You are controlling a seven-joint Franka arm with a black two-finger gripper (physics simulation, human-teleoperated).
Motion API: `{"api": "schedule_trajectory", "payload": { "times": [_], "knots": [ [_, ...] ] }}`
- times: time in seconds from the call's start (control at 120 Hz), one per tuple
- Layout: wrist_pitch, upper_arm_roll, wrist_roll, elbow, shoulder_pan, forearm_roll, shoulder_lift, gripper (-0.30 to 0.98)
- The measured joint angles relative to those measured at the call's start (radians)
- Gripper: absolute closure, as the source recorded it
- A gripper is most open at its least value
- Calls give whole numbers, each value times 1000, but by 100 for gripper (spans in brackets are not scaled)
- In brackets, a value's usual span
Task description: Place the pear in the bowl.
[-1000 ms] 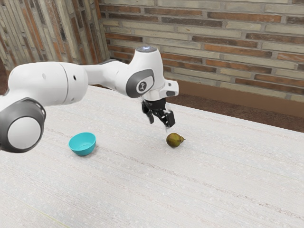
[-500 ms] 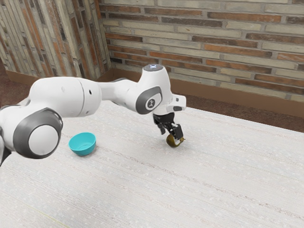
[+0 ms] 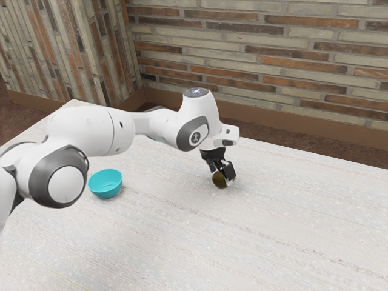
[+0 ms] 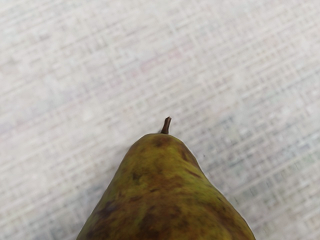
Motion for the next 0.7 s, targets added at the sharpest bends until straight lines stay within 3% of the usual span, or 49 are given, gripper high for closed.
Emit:
{"api": "schedule_trajectory", "payload": {
  "times": [0.583,0.7],
  "knots": [
    [50,-1,30,-10,-2,-1,20,0],
    [53,2,32,-12,-3,0,17,8]
  ]
}}
